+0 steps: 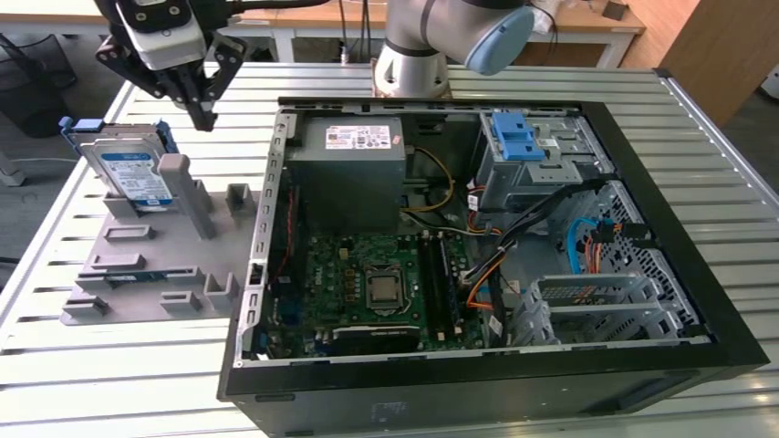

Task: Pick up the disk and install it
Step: 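Reach for the disk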

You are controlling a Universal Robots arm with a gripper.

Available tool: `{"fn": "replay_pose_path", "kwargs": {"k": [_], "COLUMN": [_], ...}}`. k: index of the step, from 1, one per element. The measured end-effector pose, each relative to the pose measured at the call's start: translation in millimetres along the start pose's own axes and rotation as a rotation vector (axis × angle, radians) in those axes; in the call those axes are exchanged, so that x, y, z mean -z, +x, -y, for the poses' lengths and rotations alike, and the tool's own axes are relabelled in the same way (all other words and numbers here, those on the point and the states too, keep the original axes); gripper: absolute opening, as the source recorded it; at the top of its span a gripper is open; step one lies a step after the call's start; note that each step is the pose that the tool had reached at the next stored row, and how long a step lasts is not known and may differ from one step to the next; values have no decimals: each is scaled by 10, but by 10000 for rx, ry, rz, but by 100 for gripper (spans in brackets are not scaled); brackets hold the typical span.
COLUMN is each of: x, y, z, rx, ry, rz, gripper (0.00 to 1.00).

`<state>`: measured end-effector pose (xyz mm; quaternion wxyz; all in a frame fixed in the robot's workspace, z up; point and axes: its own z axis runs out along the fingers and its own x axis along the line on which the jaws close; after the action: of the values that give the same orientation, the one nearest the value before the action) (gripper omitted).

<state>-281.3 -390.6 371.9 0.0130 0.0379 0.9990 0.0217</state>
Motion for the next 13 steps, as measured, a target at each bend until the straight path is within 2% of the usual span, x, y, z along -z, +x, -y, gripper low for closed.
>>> {"fn": "replay_pose_path", "kwargs": {"k": [13], "x": [-8], "y": [29], "z": [0], "rx": [0], "ry": [-1], "rz": [0], "gripper": [11]}}
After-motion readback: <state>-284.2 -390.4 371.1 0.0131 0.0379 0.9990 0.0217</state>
